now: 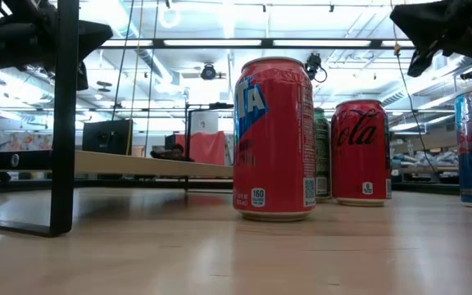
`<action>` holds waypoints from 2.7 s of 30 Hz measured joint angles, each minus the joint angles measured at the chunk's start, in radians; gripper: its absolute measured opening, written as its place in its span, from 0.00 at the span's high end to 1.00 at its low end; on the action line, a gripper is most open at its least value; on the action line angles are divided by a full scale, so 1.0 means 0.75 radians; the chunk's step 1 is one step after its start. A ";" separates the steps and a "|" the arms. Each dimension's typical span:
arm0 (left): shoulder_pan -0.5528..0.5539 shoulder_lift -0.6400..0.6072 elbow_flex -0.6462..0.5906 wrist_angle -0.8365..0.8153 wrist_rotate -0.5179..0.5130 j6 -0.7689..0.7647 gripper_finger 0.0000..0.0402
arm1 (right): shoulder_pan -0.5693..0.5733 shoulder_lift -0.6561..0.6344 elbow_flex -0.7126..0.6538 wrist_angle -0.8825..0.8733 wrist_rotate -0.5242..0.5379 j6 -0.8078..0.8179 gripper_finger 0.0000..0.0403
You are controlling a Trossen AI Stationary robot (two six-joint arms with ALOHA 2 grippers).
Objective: Place canned beverage on shelf
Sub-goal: Put the orange soda can on the shelf
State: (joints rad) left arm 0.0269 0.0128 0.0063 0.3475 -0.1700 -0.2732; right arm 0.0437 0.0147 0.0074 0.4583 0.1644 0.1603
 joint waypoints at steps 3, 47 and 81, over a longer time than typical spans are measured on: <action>0.000 0.000 0.000 0.007 -0.071 0.005 0.89 | 0.000 0.000 0.000 0.009 0.091 0.005 0.86; -0.057 0.408 0.382 -0.279 -0.195 0.183 0.82 | 0.003 0.922 0.619 -0.400 0.298 0.067 0.86; -0.221 0.787 0.595 -0.445 -0.273 0.202 0.65 | 0.301 2.197 1.944 -1.664 0.112 -0.103 0.46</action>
State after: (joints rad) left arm -0.1390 0.6029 0.4522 0.0136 -0.3747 -0.1214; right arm 0.2692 1.6626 1.4655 -0.7893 0.2484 0.0831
